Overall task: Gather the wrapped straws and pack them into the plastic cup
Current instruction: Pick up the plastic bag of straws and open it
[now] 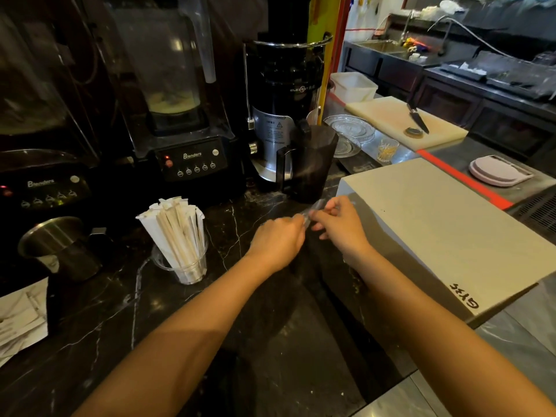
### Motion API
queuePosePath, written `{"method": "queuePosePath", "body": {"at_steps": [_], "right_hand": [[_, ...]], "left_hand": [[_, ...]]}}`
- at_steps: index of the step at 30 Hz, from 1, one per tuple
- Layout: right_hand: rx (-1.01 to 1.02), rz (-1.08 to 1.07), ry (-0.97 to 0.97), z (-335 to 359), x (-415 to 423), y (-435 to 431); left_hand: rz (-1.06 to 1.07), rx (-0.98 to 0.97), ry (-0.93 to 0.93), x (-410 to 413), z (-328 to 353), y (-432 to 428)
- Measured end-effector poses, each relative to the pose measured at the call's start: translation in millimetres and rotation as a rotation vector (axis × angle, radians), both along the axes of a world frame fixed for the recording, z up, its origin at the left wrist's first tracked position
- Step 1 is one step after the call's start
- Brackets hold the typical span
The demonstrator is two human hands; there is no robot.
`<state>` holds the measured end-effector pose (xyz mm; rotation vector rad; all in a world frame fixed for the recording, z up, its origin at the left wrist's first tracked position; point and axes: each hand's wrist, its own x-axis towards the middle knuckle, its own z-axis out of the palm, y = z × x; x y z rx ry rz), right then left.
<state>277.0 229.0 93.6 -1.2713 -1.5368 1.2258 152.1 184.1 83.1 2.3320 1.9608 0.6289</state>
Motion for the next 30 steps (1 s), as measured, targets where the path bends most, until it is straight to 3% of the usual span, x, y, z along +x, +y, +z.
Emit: {"method": "queuePosePath", "body": {"at_steps": [4, 11, 15, 22, 30], "right_hand": [[-0.09, 0.123, 0.056, 16, -12, -3], [-0.192, 0.351, 0.204, 24, -30, -17], [-0.196, 0.452, 0.223, 29, -33, -19], [-0.183, 0.532, 0.151, 25, -32, -23], [-0.194, 0.512, 0.143, 22, -29, -24]], "left_hand": [[0.002, -0.127, -0.22, -12, 27, 2], [0.01, -0.27, -0.932, -34, 48, -4], [-0.042, -0.387, -1.217, -45, 46, -10], [-0.148, -0.591, -1.293, -55, 38, -14], [-0.108, -0.578, -1.27, -49, 31, -15]]}}
